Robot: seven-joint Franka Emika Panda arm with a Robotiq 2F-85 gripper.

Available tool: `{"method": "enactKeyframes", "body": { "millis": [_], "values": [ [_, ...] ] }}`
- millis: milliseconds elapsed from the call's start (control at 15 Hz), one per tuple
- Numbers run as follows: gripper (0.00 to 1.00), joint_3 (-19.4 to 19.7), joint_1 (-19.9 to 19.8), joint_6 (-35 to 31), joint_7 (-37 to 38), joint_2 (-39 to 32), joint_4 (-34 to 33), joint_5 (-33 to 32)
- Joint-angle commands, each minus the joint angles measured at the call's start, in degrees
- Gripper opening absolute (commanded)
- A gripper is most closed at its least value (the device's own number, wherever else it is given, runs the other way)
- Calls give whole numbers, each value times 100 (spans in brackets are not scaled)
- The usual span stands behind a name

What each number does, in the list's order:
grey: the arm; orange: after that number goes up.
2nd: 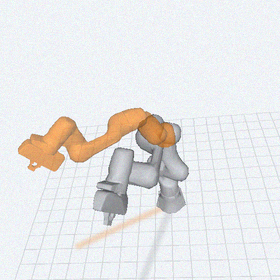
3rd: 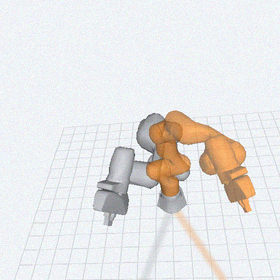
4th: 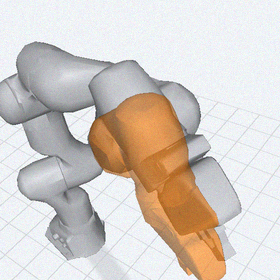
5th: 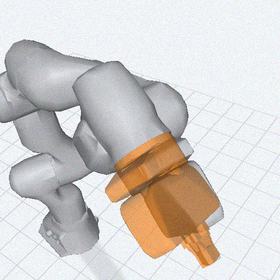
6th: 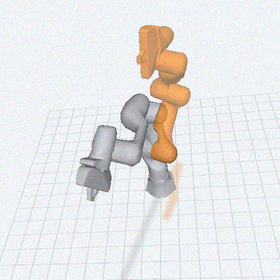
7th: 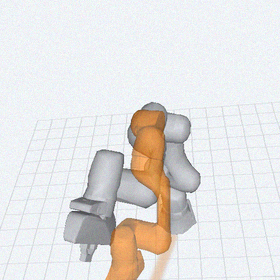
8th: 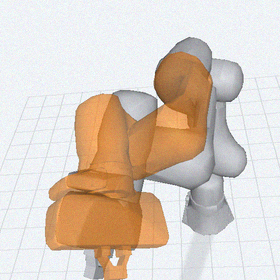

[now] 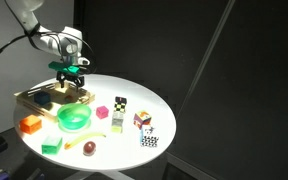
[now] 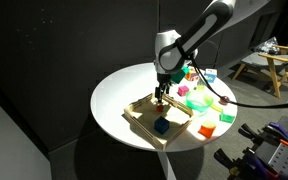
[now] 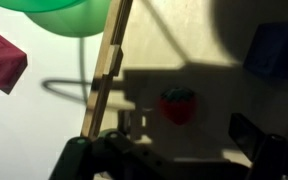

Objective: Move the toy strawberry from the tray to the bowl

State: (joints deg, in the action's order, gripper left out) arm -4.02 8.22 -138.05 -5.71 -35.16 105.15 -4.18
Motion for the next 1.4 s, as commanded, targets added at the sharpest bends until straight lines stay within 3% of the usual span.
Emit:
{"method": "enactKeyframes", "body": {
  "millis": [0,1333],
  "values": [
    [100,72,99,191,232,-271,-468,-153],
    [100,181,248,230,294,-929,-925,-250]
  ]
}}
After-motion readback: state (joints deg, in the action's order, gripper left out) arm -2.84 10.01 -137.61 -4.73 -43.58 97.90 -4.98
